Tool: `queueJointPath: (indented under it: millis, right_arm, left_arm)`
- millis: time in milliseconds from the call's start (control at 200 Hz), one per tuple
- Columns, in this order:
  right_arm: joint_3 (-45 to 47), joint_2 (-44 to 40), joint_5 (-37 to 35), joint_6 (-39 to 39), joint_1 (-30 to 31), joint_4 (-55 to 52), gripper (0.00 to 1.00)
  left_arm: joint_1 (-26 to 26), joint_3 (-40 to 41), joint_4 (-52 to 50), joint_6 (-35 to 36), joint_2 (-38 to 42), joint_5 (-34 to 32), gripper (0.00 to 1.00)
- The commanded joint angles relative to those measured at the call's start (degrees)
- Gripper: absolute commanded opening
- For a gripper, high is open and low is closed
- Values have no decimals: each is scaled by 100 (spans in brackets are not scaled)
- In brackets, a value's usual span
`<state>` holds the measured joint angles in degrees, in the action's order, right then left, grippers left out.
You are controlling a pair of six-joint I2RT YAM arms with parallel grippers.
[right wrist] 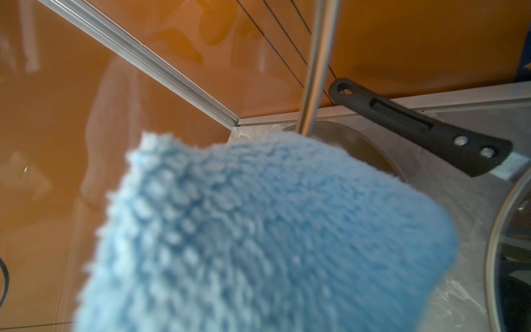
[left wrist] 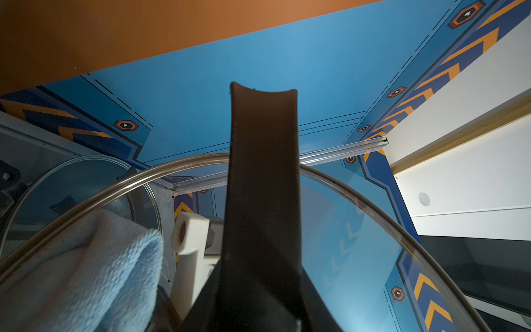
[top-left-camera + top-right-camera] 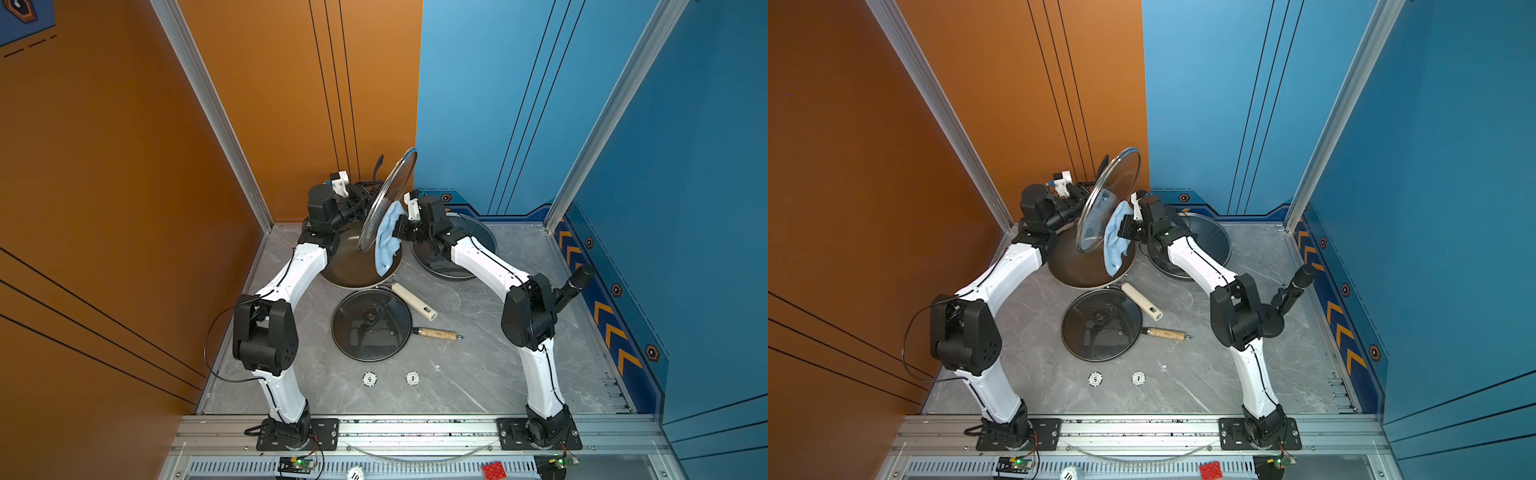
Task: Wipe the pot lid with a cloth
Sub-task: Wipe the pot lid.
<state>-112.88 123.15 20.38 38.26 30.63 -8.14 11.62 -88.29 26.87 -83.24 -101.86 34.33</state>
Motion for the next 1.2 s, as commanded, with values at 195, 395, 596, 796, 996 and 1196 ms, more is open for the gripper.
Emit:
queueJointPath:
  millis: [195, 395, 596, 796, 996, 1196]
  right_arm:
    - [626, -1622, 476, -125, -37, 945, 0]
    - [-56, -1412, 713, 112, 196, 1321, 0]
    - [-691, -1348, 973, -166, 395, 1085, 0]
    - [-850, -1113, 802, 172, -128, 1270, 0]
    - [-860, -802, 611, 338, -581, 1114, 0]
    - [-668, -515, 483, 283, -620, 853, 0]
  left_arm:
    - [-86, -334, 421, 171, 446, 211, 0]
    - [-15, -722, 151, 275, 204, 347, 0]
    - [59, -689, 5, 470, 302, 432, 0]
    - [120, -837, -479, 981, 488, 719, 0]
    - [137, -820, -596, 1134, 666, 832, 0]
    - [202, -961, -599, 1221, 788, 976, 0]
